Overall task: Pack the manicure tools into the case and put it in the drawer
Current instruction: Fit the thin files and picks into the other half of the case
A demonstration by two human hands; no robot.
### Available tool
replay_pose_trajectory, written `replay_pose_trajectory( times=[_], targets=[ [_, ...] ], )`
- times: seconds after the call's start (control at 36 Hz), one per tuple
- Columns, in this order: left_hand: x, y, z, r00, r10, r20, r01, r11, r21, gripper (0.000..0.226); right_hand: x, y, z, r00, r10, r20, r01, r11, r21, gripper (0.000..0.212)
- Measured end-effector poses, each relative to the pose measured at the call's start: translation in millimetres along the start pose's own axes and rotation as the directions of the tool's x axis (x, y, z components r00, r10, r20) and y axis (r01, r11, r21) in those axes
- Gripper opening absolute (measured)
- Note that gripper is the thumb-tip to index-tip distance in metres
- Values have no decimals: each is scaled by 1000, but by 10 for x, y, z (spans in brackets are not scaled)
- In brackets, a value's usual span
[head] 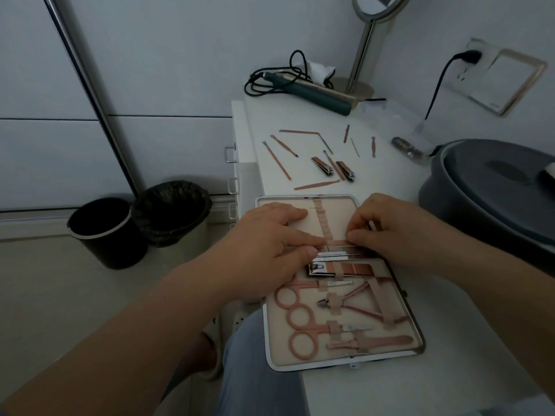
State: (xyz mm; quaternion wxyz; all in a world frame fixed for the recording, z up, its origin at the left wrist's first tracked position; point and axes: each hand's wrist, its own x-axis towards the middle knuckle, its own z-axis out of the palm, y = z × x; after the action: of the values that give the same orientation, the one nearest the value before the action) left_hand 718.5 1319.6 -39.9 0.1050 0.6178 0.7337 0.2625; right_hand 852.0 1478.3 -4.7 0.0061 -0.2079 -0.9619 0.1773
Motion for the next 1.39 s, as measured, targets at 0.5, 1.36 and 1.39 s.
replay_pose_trajectory(
  times=[0.5, 1.36, 1.39],
  targets=[
    [14, -11, -23, 1000, -8, -8, 8, 1000, 2, 30, -30, 123, 97, 995, 70, -69, -59, 985, 161, 16],
    [-73, -347, 176, 908, -139, -395, -9, 937, -350, 21, 2333, -7, -94, 965, 225, -138, -259, 911, -322, 36],
    [-75, -354, 187, 907, -138, -398, -15, 934, -358, 21, 2349, -8, -90, 963, 229, -140, -262, 915, -307, 35]
  ],
)
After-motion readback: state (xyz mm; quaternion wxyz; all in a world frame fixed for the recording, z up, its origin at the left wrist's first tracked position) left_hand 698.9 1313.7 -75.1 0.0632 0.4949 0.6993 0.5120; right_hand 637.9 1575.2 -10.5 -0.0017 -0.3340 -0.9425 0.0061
